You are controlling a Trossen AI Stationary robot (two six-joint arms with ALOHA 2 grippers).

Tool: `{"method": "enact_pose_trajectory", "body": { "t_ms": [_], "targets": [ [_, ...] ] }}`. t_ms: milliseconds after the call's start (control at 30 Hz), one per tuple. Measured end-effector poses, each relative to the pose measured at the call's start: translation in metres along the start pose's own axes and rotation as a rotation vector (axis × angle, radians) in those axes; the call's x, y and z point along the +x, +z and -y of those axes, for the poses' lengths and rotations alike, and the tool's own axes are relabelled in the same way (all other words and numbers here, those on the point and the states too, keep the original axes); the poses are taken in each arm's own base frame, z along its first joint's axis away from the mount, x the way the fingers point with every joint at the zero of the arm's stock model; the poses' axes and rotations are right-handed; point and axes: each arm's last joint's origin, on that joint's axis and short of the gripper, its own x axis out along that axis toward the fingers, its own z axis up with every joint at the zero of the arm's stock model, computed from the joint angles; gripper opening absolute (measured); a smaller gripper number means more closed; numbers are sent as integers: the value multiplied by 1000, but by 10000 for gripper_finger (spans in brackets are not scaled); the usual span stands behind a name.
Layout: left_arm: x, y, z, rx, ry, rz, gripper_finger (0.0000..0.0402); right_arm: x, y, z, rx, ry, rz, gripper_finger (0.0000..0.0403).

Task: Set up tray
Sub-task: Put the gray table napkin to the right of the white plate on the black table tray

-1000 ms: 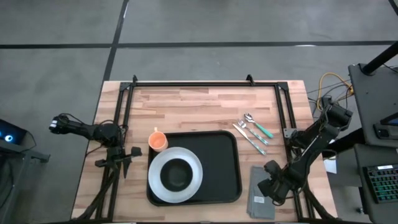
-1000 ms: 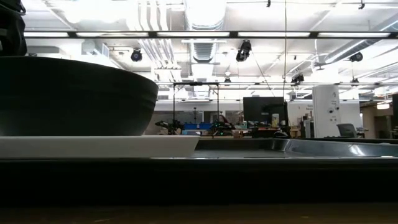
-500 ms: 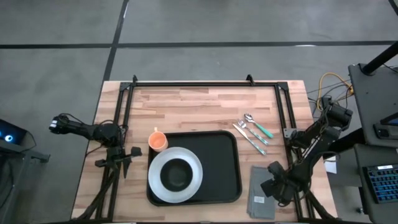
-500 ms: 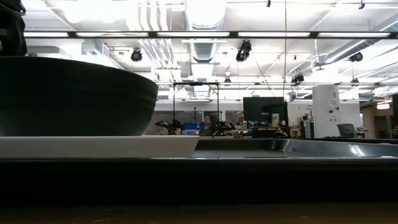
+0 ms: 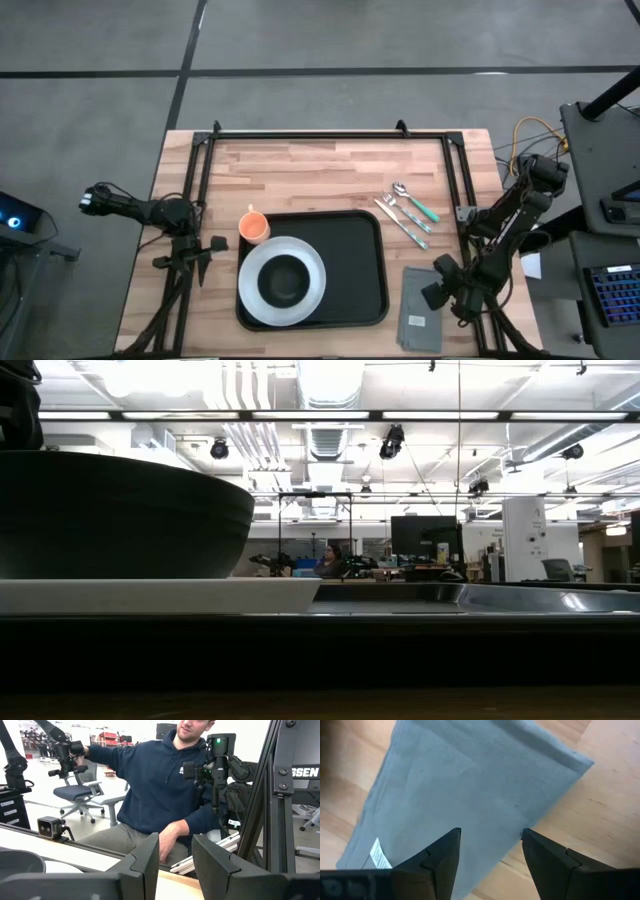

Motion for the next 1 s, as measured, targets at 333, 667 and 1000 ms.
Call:
{"method": "enact_pose_trajectory", "body": {
  "t_ms": [333, 667, 1000],
  "targets": [
    [0, 0, 0, 1, 0, 0, 98, 3, 4, 5, 20, -27, -21, 196],
    [0, 0, 0, 0, 0, 0, 98, 7, 10, 5, 56, -57, -21, 172],
    [0, 0, 0, 0, 0, 0, 98, 13, 21, 1, 65, -67, -68, 167]
  ]
}}
